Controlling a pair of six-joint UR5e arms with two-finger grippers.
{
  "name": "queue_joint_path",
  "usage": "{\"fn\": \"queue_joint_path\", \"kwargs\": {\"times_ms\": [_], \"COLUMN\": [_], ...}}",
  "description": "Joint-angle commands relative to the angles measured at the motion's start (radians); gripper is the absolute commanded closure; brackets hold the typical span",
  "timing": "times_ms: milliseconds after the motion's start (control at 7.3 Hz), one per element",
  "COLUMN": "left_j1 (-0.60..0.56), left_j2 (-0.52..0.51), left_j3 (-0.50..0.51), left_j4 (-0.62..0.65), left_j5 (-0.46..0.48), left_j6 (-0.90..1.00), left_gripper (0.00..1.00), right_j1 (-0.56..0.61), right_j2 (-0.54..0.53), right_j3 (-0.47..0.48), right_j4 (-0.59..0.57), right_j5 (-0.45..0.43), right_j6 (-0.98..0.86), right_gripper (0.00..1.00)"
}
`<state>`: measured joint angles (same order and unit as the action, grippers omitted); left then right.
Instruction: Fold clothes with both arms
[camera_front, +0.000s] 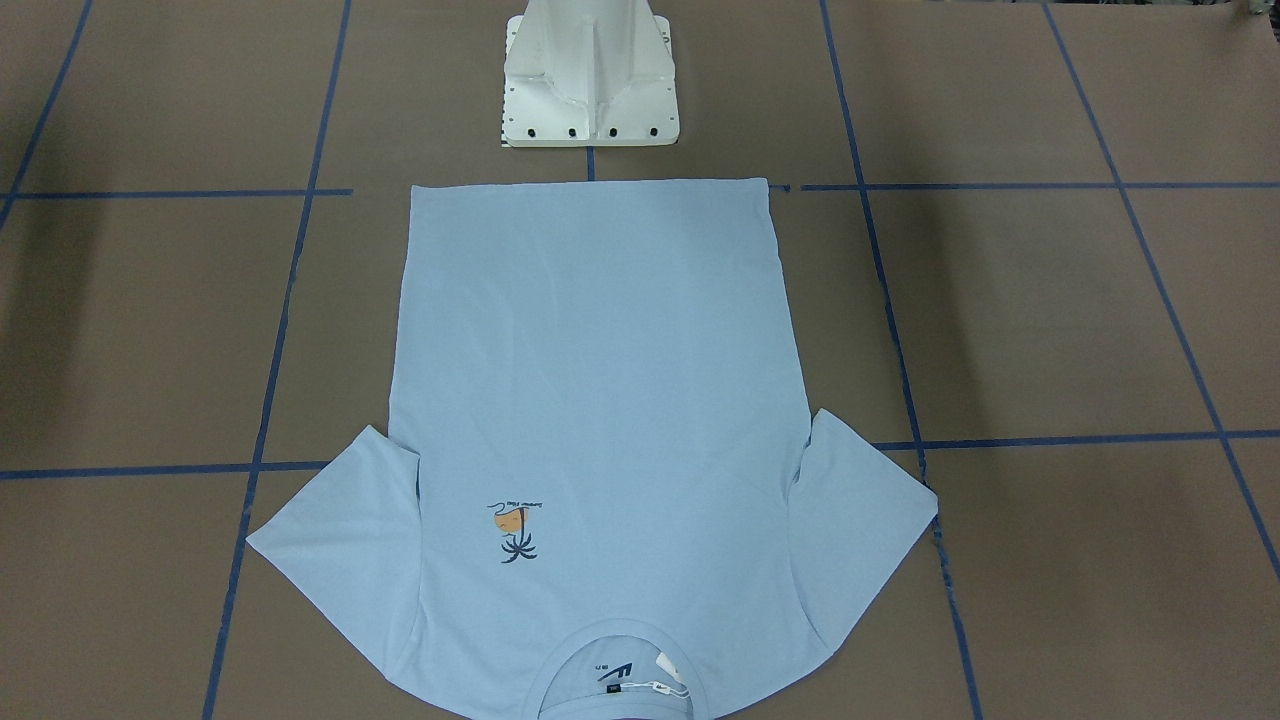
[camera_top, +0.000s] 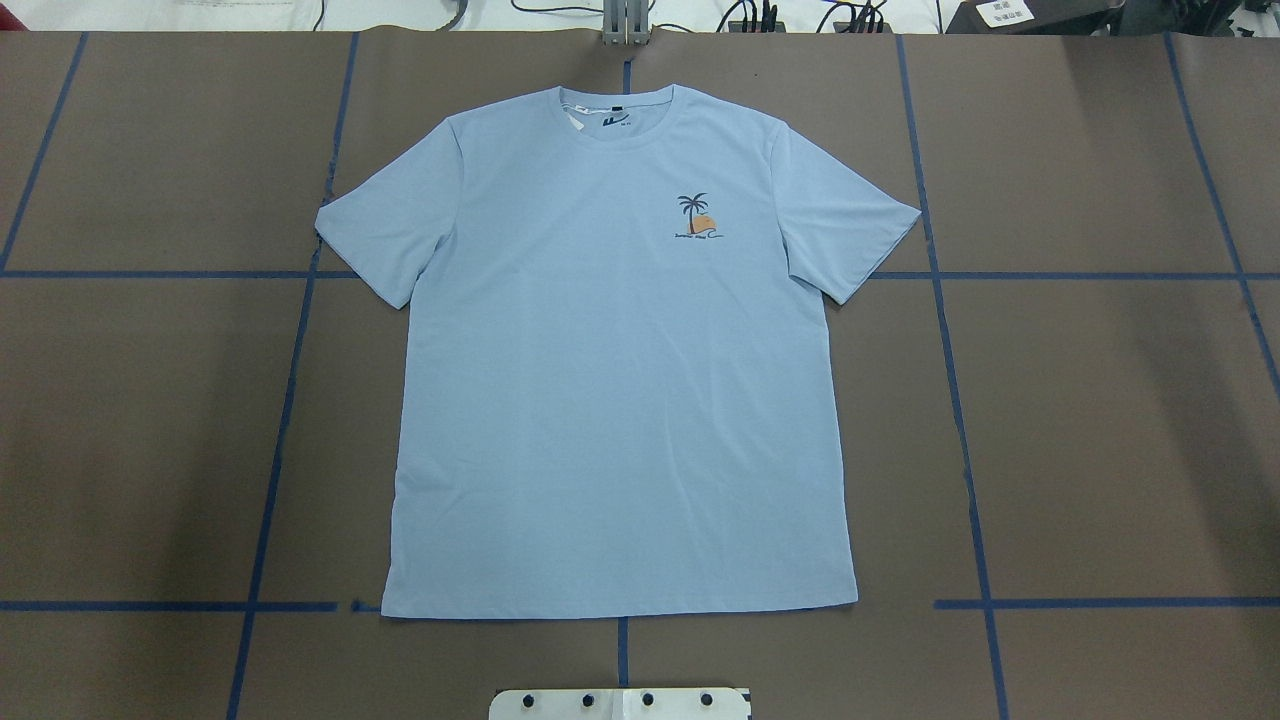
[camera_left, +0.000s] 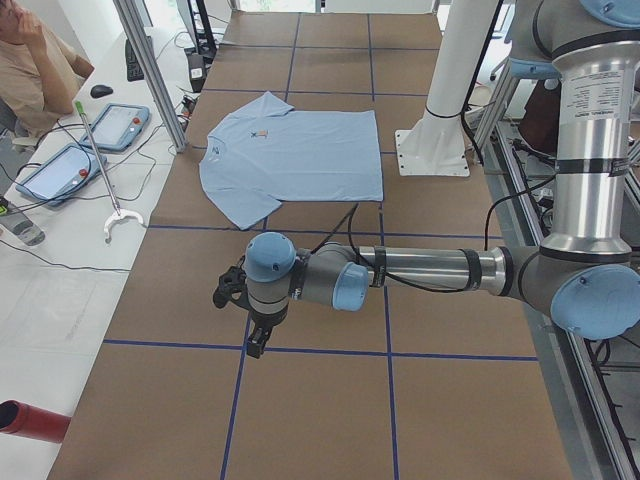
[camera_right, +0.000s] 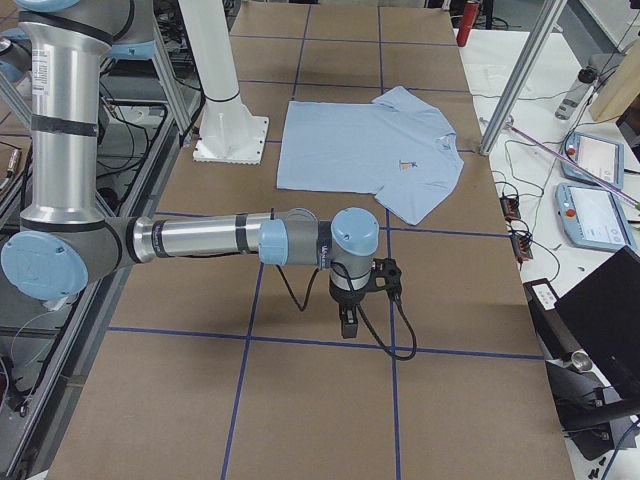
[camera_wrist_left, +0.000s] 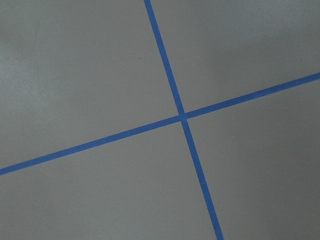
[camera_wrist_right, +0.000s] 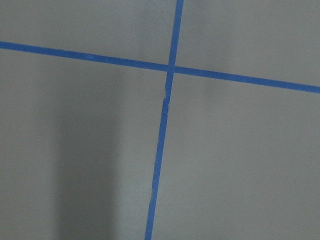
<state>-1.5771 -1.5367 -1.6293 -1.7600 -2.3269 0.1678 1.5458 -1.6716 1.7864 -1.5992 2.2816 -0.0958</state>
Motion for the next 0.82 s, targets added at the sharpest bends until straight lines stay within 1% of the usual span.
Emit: {"fn": "queue_joint_path", "kwargs": {"times_ms": [0,137,274,411,548,684], "left_j1": [-0.003,-0.004,-0.004,-0.004,-0.006,-0.004], "left_j2": [-0.031,-0.042,-0.052,-0.054,-0.054,-0.059], "left_j3": [-0.047,-0.097,-0.104,-0.087,-0.093,-0.096], "left_j4": [-0.003,-0.018,-0.065,-0.072,-0.075,-0.076], "left_j5": [-0.005,-0.002,0.007,0.006,0.003,0.003], "left_j6": [-0.016,-0.014,-0.016,-0.031,-0.059,-0.059], "left_gripper": [0.0,0.0,0.0,0.0,0.0,0.0], "right_j1": [-0.006,-0.006,-0.007,-0.007,-0.007,-0.007], "right_j2": [0.004,0.004,0.01,0.026,0.044,0.052], "right_j3": [-0.005,-0.016,-0.054,-0.065,-0.068,-0.082], "right_j4": [0.25,0.252,0.257,0.257,0.257,0.26], "right_j5": [0.001,0.004,0.006,0.03,0.076,0.166], "right_j6": [0.01,0.021,0.027,0.028,0.028,0.027], "right_gripper": [0.0,0.0,0.0,0.0,0.0,0.0]}}
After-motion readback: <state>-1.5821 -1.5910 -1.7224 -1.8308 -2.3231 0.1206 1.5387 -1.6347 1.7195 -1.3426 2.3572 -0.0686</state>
